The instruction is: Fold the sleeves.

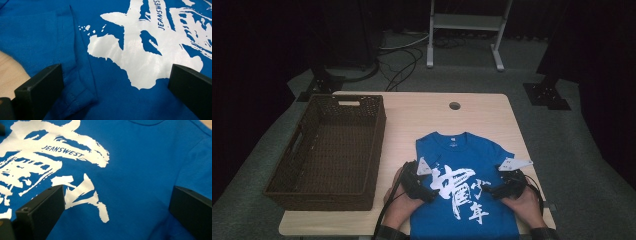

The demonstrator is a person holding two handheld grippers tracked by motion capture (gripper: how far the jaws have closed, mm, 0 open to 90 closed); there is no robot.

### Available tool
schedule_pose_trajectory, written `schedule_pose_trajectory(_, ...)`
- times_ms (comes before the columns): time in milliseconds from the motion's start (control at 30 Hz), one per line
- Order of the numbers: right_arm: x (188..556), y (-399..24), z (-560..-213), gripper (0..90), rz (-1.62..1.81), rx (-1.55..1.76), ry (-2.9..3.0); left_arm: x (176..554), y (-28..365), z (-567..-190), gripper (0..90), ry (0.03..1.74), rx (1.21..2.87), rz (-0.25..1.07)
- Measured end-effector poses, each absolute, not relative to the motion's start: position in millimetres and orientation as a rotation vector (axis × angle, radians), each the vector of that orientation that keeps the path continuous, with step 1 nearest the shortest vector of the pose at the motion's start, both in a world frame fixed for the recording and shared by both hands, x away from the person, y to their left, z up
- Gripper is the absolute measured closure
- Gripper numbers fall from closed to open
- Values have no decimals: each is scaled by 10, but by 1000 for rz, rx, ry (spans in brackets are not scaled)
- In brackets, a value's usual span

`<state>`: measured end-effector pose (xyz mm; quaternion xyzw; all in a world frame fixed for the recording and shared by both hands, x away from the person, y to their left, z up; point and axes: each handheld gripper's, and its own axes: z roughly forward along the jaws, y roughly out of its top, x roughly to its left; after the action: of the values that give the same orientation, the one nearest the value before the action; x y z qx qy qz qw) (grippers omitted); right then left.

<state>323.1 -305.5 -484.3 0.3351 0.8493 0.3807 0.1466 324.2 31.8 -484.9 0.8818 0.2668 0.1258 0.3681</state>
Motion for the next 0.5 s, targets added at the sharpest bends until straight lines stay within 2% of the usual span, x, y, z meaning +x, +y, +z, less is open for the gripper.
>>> schedule_pose_trajectory(500, 3399, -3223, -4748, 0, 1151, 1030, 2382, 3241, 316, -4850, 1, 687, 2261, 323)
